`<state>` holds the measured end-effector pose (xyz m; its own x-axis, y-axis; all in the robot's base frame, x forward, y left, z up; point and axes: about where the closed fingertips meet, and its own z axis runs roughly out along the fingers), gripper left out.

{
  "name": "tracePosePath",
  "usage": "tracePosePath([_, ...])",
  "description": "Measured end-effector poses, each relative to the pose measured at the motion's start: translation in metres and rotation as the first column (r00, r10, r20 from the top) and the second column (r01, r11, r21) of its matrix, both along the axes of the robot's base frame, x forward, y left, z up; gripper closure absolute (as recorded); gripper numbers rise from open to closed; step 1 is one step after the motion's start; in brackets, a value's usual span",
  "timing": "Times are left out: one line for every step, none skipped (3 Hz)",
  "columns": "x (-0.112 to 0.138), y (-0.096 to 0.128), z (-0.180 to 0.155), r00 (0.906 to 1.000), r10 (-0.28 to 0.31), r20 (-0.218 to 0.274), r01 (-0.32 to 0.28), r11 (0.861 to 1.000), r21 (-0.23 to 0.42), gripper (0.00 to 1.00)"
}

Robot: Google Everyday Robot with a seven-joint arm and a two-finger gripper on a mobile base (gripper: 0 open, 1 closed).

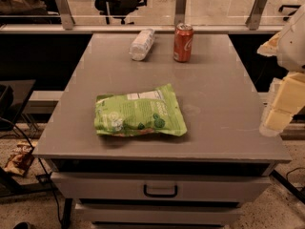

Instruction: Move coke can near green rice chip bag

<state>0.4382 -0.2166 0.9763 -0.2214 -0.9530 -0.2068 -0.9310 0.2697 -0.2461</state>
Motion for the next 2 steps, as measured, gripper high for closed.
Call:
tracePosePath([0.0,0.0,0.0,1.0,0.0,0.0,0.0,1.0,0.0,0.0])
tracePosePath([0.017,0.001,0.005,0.9993,-0.022,0.032,0.021,0.999,0.036,0.0])
